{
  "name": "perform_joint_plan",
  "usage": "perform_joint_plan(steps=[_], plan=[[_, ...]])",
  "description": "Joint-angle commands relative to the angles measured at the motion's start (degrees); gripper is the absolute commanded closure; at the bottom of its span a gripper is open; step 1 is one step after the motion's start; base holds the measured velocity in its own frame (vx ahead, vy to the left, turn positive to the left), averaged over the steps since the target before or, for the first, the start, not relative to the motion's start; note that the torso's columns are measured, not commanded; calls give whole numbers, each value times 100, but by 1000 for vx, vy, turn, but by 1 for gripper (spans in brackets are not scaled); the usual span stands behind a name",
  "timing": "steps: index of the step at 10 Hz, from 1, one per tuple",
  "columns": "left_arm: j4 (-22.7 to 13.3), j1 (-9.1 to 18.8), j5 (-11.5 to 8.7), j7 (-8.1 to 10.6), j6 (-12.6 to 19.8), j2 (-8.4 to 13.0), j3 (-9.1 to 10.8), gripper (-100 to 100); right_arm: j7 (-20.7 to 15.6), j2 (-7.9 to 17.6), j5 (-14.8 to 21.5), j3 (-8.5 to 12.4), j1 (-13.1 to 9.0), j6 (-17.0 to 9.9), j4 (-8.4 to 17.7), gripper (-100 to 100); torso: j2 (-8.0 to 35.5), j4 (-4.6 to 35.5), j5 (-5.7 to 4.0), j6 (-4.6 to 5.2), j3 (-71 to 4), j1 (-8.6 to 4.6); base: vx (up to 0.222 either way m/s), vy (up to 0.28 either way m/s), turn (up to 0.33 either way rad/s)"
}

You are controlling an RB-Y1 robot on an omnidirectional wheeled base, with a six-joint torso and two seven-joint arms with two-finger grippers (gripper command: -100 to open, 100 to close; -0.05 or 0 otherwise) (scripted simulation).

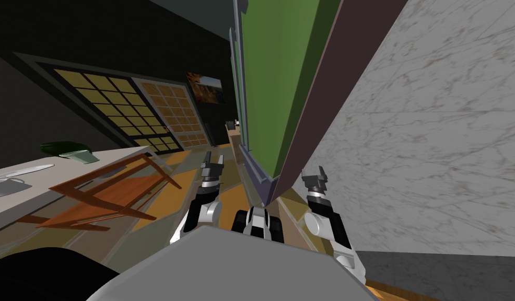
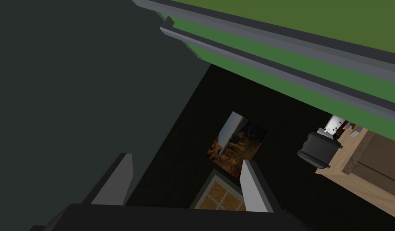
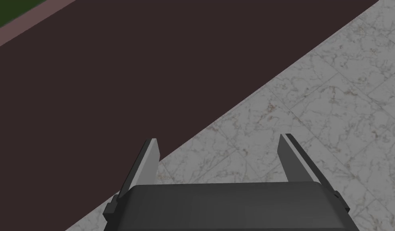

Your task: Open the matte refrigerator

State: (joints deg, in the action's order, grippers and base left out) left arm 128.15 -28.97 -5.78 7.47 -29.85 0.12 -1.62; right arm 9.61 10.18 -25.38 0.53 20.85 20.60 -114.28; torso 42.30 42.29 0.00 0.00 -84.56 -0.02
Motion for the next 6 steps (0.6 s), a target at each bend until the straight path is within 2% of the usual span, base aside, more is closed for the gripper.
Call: perform_joint_plan(steps=[1, 2, 3, 4, 5, 6], plan=[[0, 0, 0, 0, 0, 0, 0, 0, 20, 46, -482, -52, -112, -273, 259, -100, -3, -1, 0, 0, -1, 1, 21, 20, -35], [0, 0, 0, 0, 0, 0, 0, 0, 20, 46, -559, -52, -112, -273, 259, -100, -1, 0, 1, 0, -1, 3, 10, 7, 7], [0, 0, 0, 0, 0, 0, 0, 0, 54, 101, -779, -93, -191, -511, 495, -100, 2, 1, 0, 0, 1, 0, 16, 10, -71], [0, 0, 0, 0, 0, 0, 0, 0, 54, 101, -955, -93, -191, -511, 495, -100, -2, 0, 0, 1, -1, 0, 18, 17, -41], [0, 0, 0, 0, 0, 0, 0, 0, 89, 149, -1127, -135, -270, -760, 738, -100, -2, -1, 0, 0, -1, 2, 26, 26, -72], [0, 0, 0, 0, 0, 0, 0, 0, 89, 149, -1304, -135, -270, -760, 738, -100, -5, -1, 1, 1, -3, 5, 27, 23, -44]])
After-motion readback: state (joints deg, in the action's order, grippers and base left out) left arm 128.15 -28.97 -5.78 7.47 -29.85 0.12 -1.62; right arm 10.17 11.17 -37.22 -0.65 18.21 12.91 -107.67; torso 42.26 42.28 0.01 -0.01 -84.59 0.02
